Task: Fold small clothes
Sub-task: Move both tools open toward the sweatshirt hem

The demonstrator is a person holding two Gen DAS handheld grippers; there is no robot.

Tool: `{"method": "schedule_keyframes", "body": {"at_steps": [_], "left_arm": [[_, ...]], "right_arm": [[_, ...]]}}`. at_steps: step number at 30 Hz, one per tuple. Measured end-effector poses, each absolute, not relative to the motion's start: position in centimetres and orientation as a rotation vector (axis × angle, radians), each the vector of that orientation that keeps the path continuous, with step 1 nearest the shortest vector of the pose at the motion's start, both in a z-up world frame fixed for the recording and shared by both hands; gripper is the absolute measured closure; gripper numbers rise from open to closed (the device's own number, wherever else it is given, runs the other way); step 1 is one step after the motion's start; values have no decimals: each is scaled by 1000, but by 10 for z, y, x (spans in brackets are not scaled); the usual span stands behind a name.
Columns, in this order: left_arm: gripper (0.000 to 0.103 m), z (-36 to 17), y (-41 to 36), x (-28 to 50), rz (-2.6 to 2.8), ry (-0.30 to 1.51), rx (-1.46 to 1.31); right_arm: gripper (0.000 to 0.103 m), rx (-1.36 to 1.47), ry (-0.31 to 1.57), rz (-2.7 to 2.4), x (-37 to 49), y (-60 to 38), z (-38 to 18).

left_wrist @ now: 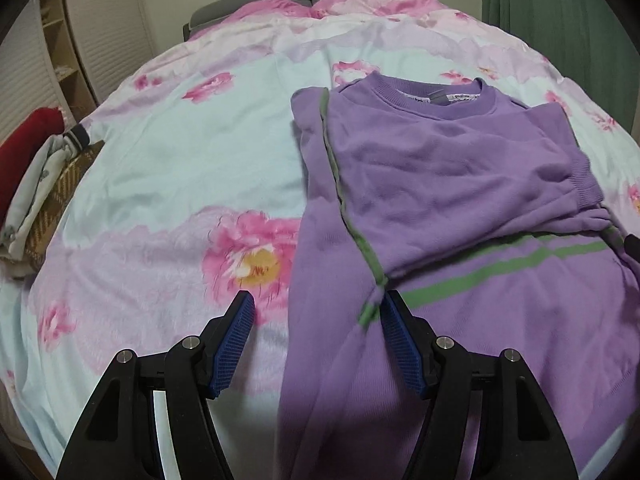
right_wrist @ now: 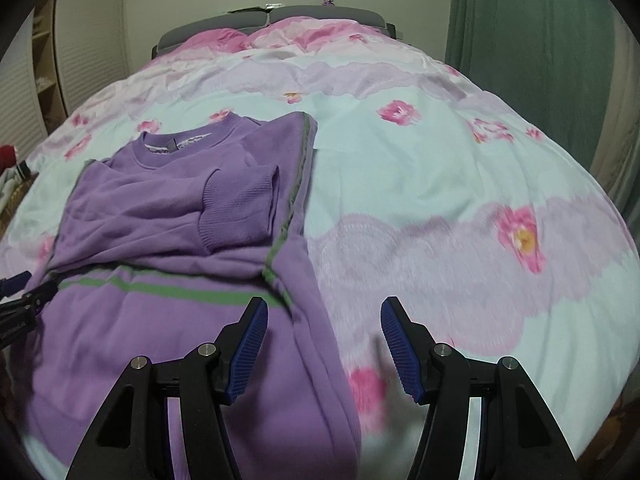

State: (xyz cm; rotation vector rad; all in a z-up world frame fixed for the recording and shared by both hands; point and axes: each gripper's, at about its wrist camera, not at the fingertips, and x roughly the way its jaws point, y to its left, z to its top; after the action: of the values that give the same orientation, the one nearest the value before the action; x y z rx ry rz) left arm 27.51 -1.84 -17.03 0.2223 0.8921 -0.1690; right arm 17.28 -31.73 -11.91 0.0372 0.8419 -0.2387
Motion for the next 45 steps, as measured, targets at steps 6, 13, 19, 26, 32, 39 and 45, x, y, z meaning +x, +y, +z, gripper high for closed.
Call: {"method": "schedule_keyframes", "body": {"at_steps": [6,13,19,26,32,39,45], "left_arm": [[38,-172,-20,299,-157,901,214],[42,-177,7,306,-115,906,121],[42,-176,5,305,-101,882,163],[42,-181,6,301,-65,840,232],[40,-181,15,302,-49,847,208],[41,-161,3,275,-94,807,241],[40,-113,-19,268,-208,736,214]], "right_arm": [[43,25,891,-228,200,-318,-130],[44,15,906,-164,197,-315,-137],[51,54,893,-237,203,-328,-140],[51,35,883,-285,193,-334,-149],[51,45,879,-302,191,-337,-148],[51,127,880,-232,175,-333,-133],[50,113,755,-144,179,-322,-88]]}}
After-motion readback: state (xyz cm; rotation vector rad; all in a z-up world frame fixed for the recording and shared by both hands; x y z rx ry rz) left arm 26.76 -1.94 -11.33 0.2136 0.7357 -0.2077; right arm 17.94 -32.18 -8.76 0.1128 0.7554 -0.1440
